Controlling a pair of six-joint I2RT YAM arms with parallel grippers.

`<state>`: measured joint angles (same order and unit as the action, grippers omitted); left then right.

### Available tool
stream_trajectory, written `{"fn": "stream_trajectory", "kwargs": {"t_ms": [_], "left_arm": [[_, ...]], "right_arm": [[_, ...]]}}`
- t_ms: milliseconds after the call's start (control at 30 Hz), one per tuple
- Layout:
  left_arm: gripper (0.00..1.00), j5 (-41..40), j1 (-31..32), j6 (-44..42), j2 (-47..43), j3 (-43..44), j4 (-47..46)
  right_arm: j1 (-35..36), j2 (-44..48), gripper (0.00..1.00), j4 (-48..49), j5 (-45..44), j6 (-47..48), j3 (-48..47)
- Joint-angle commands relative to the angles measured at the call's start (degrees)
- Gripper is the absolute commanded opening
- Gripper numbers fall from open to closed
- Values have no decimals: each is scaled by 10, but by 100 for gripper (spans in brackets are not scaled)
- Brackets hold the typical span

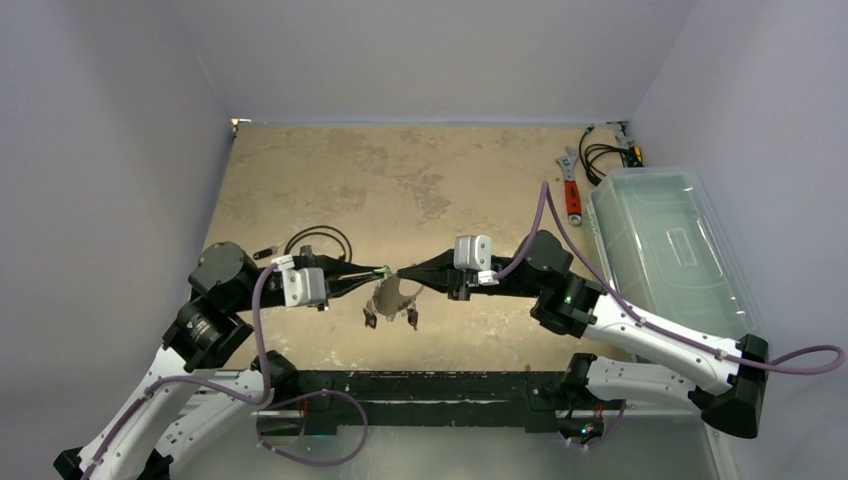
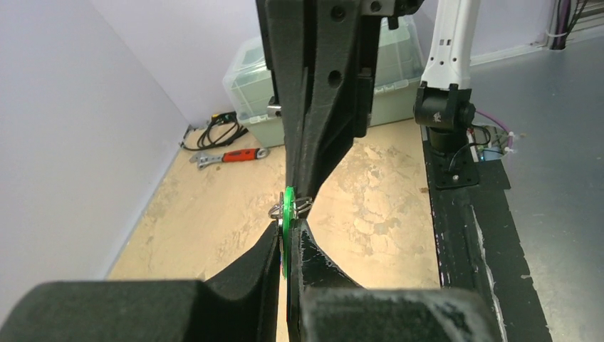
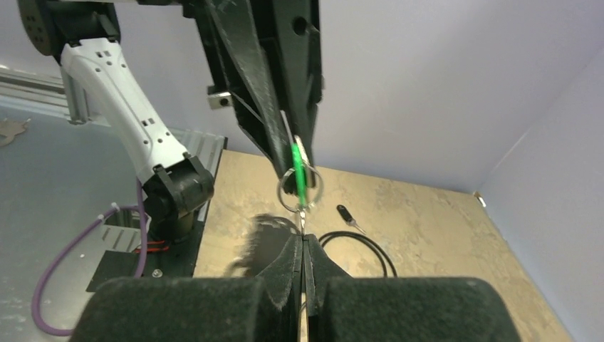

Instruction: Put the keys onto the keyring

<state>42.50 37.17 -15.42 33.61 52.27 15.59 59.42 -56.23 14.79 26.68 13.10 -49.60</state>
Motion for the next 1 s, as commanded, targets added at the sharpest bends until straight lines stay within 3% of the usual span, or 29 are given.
{"fn": "stream_trajectory", "kwargs": {"t_ms": [0, 333, 967], "left_arm": [[0, 47, 2, 14, -15, 13, -43], [0, 4, 2, 8, -35, 18, -14], [0, 14, 1, 31, -38, 9, -43]], "right_arm": [[-2, -7, 0, -26, -57, 3, -18], [-2, 1, 0, -30, -66, 3, -21], [-6, 37, 0, 47, -68, -31, 10]]}}
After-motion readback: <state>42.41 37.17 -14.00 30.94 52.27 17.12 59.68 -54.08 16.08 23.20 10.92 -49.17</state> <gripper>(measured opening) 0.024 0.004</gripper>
